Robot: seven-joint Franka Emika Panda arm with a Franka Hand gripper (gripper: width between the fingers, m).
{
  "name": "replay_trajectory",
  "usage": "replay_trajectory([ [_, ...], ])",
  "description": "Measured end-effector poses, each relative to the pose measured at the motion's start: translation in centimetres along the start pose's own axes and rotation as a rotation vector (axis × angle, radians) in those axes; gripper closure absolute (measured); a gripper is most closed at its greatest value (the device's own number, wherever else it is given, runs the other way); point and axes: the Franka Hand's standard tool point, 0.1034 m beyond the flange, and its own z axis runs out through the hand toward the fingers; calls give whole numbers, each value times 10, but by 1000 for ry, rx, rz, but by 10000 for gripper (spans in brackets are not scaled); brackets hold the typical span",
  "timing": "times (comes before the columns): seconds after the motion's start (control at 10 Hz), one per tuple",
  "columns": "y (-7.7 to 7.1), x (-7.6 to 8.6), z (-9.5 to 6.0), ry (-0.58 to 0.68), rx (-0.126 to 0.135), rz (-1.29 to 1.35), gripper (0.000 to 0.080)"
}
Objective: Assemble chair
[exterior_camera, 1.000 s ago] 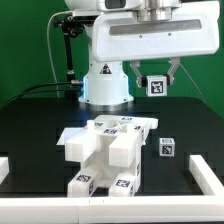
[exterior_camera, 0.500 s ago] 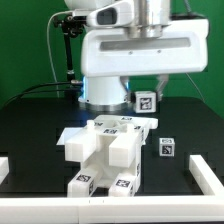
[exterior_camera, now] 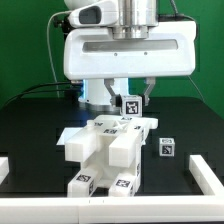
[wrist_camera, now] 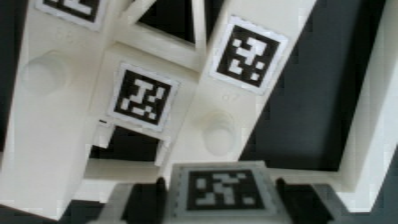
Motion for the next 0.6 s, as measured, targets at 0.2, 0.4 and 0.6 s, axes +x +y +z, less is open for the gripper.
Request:
replay_trajectory([
  [0.2, -8, -13, 22, -40, -4, 23, 514],
  [0.4, -10, -14, 25, -42, -6, 22, 514],
  [0.6, -10, -13, 27, -22, -10, 22, 514],
])
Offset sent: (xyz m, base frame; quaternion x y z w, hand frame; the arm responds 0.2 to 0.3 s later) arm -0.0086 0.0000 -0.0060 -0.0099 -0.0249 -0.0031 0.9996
